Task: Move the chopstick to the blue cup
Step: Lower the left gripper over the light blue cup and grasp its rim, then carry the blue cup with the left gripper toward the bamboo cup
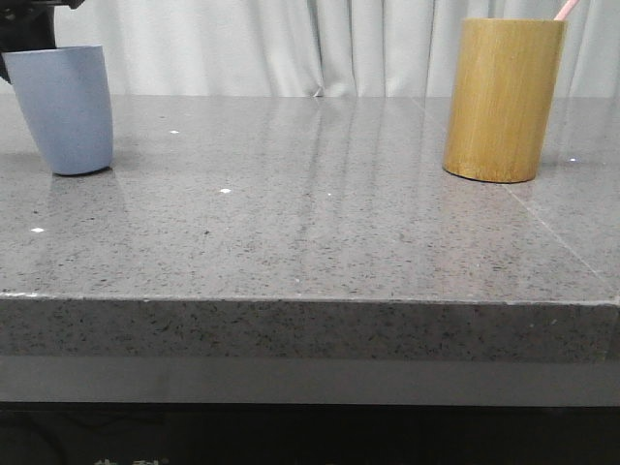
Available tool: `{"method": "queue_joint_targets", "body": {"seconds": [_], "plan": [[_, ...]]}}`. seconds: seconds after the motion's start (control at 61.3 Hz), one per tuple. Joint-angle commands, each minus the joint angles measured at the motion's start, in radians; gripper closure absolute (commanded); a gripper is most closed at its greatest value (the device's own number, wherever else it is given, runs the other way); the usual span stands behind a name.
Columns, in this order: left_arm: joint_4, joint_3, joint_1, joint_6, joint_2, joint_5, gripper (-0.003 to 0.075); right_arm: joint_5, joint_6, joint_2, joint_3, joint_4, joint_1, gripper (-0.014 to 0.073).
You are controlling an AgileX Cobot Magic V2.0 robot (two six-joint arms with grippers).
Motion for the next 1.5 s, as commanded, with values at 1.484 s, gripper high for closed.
{"method": "queue_joint_targets", "body": {"seconds": [1.484], "plan": [[-0.009,-0.419,-0.484,-0.002,0.152,0.073,0.0738,-0.022,-0.01,0.009,-0.026,0.007,0.001,0.0023]]}}
